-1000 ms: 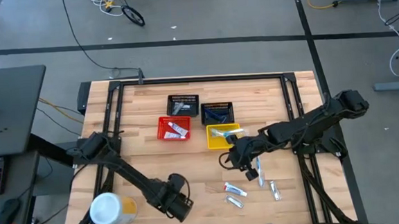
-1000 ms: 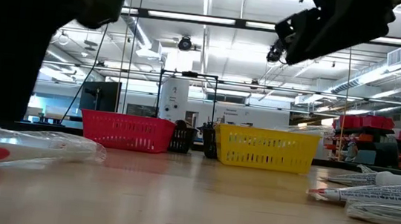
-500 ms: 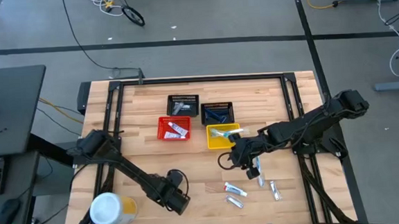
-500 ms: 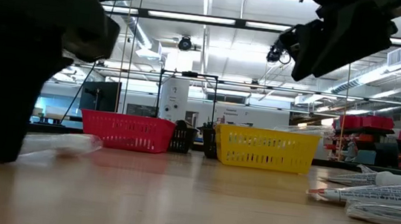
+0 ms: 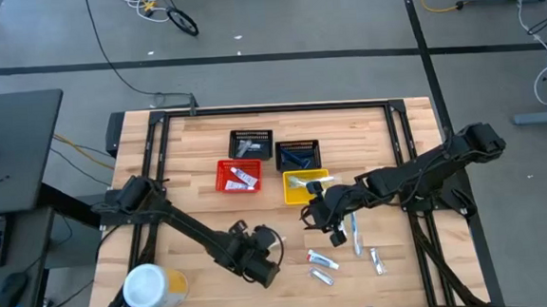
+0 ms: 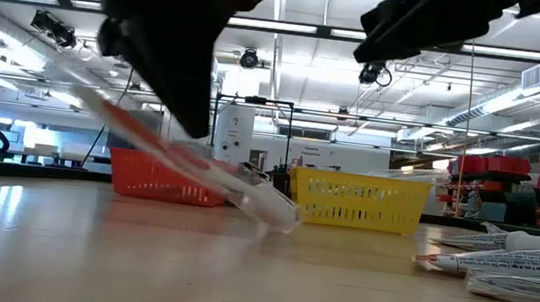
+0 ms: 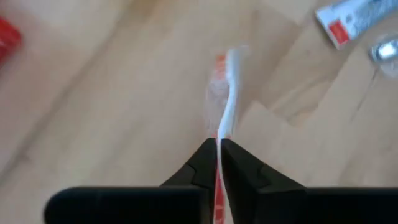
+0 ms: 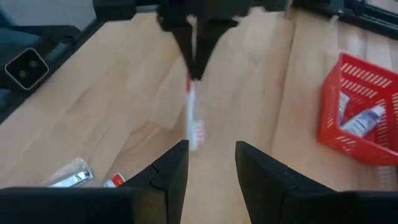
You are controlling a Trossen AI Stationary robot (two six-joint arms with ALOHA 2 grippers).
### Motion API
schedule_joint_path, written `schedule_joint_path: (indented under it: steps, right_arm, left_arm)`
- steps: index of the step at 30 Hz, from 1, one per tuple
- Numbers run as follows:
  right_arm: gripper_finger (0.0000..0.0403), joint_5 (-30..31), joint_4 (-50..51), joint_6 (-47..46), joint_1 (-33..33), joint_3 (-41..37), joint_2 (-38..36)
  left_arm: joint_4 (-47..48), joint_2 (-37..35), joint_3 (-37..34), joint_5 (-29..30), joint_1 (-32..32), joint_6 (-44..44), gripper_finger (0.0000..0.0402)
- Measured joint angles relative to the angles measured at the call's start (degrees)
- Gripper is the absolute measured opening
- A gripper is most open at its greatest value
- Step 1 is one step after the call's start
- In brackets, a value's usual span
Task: Pick & Place Travel size toiletries
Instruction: Put the orange toothbrush into the yellow bin
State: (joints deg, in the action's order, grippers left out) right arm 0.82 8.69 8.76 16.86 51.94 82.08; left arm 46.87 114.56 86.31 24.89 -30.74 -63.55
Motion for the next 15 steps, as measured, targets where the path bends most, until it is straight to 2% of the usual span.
schedule_joint_path:
  steps: [4,11,15]
  right_arm:
    - [0.014,0.02,-5.48,1.17,0.0,-2.94,1.98]
    - [0.014,0.59,-20.61,2.43,-0.02,-6.49,8.08]
    - [0.014,0.47,-23.4,1.93,-0.84,-6.49,11.25]
  left_arm:
    - [1.05,-0.08,1.56,0.86,1.91,4.25,0.0007]
    - [0.74,-0.08,1.6,-0.49,5.09,8.61,0.0005]
    - [-2.46,-0.15,1.63,-0.39,6.09,12.85,0.0004]
